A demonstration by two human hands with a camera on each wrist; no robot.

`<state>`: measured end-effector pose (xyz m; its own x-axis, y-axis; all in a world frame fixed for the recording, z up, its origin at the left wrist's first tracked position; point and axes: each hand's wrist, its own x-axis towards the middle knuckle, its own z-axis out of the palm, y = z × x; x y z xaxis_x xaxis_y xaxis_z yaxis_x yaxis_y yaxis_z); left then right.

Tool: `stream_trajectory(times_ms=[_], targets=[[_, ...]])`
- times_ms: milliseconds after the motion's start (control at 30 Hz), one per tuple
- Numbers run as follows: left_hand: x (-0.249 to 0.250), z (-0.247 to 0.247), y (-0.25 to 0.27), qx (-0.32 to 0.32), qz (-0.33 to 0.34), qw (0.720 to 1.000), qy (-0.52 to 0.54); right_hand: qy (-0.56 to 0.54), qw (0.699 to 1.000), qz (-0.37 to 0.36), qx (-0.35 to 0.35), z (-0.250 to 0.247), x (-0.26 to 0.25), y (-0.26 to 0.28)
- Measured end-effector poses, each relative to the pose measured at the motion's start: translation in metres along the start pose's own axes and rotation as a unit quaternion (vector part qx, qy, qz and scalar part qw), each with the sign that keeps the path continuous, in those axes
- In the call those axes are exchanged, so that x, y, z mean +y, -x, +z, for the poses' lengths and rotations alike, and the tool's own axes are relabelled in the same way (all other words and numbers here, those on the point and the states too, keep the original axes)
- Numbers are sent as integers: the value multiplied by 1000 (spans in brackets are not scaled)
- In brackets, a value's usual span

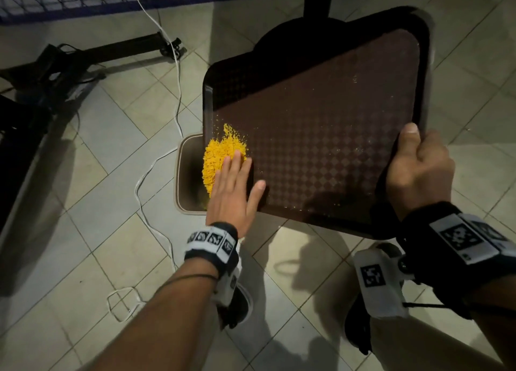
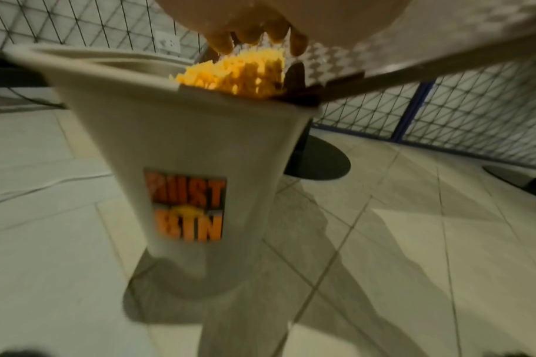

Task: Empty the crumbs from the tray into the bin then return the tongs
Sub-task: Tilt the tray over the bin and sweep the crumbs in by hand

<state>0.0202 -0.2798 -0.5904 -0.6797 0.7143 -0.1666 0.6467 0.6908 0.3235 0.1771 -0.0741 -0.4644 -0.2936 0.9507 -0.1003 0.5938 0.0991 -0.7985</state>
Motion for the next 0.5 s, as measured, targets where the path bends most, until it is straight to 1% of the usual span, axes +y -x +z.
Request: stream_trajectory(times_ms=[100,167,233,300,400,500], targets=[[-1,-19,-44,18,-22,1000,1,-3,1000,-11,1,2,-2,2],[-4,-28,-71,0,-51,999,-4,-1,1000,-21,0,3,-4,4],[-11,-30,-86,-20,-77,997,0,2,1000,-27,0,4,-5,5],[-18,-27,-84,-37,-99,994,4,5,999,-34,1,4,-6,6],[-26,-17,-58,-53,-113,992,-12,5,999,-46,10,5,-6,5],[-32,-19,-48,-32,-108,993,-21,1,998,-56,7,4,-5,5]])
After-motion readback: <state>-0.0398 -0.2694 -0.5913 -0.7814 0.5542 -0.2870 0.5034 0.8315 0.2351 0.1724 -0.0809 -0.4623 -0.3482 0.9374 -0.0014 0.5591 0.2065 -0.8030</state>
